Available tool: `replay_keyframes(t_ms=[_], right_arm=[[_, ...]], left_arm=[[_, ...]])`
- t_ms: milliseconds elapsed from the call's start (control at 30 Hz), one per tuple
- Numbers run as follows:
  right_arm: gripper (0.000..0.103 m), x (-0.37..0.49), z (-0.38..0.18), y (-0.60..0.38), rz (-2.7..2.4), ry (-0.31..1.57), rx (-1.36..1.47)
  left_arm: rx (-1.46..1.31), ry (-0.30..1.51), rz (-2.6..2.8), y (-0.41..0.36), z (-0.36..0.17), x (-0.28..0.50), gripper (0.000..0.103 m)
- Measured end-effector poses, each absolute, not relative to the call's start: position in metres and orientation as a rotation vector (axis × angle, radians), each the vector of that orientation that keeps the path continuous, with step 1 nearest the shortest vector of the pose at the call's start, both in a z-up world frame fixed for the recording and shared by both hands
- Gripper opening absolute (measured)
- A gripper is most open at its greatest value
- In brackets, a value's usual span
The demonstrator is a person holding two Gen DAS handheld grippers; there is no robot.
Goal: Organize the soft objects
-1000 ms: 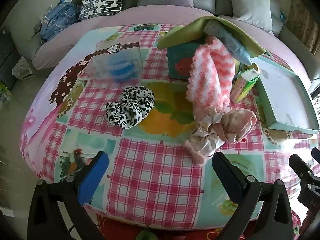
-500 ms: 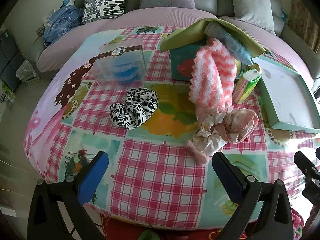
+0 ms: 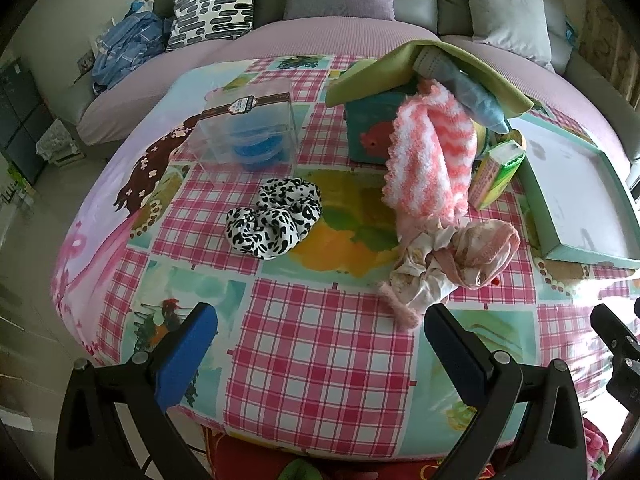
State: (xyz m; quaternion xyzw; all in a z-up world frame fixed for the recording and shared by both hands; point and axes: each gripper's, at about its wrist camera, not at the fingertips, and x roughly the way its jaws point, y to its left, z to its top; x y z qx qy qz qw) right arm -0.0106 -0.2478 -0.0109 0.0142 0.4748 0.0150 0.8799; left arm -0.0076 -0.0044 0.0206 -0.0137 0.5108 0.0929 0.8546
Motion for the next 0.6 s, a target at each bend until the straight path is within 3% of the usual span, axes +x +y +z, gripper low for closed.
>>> replay_keyframes(t_ms=[600], right_arm=[[0.103, -0.0122, -0.0075, -0.247, 0.021, 0.976, 0.016]], left_arm=[[-0.004, 1.064, 0.202, -0.0086, 0.021, -0.0136, 0.103]])
